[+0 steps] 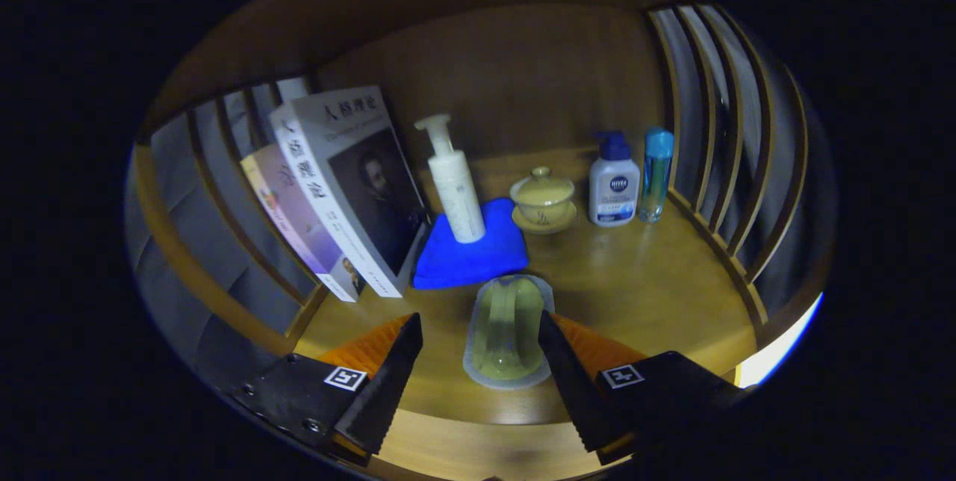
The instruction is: Pull open the drawer, take out the items inside it, and place them on the countertop above the cabinet.
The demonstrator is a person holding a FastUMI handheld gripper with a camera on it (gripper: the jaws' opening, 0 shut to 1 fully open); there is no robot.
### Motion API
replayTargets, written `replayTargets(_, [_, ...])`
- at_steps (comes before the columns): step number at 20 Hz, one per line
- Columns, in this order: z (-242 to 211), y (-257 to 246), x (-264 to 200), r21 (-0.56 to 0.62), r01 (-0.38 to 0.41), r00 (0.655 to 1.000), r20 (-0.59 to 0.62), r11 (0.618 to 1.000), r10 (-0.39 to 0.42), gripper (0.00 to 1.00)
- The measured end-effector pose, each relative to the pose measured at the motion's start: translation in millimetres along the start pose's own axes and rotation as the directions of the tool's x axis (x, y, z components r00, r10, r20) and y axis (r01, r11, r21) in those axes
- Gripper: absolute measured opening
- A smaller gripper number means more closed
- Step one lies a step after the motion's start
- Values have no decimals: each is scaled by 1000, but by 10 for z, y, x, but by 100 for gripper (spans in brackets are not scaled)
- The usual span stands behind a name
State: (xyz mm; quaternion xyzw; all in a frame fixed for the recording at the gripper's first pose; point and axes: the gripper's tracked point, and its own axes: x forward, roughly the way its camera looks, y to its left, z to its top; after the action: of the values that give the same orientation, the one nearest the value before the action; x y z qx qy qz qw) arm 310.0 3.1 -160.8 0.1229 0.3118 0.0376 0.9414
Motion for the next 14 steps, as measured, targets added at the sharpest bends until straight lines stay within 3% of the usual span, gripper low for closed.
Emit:
replayTargets(6, [129, 210, -755, -125, 2, 964, 263, 992, 31, 98])
replayTargets(9, [-51, 312, -1073, -153, -6, 942, 331, 988, 57, 98])
replayTargets(14, [-405, 251, -1483, -194, 68, 890, 455, 979, 29, 98])
